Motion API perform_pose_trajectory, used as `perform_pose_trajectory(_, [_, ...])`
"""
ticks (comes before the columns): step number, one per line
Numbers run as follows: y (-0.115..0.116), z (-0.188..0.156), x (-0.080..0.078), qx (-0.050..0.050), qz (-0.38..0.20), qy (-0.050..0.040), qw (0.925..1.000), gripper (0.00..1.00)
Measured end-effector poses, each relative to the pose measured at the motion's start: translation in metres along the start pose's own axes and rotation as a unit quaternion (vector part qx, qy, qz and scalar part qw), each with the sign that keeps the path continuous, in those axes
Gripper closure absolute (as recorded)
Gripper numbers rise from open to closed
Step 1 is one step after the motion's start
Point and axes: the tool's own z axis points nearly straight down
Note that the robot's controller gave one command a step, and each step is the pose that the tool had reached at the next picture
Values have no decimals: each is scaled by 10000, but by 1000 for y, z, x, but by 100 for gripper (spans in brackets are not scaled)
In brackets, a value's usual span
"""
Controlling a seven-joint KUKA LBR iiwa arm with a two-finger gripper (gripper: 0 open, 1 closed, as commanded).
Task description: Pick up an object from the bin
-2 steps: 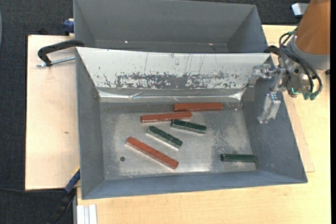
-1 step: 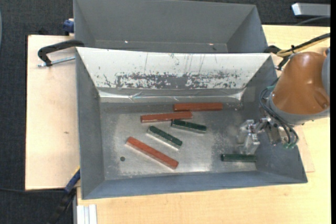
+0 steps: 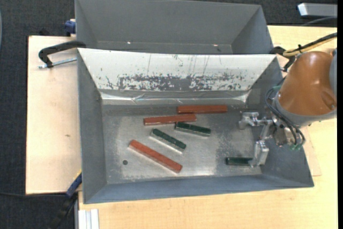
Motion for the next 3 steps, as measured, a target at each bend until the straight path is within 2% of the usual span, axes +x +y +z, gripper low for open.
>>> perform_pose_trajectory(1, [0,0,0,0,-1,0,10000,0])
perform_pose_trajectory(2, [10,15,16,-4,43,8,10000,0])
perform_pose_trajectory(3, [6,17,13,4,-429,-14,9991,100])
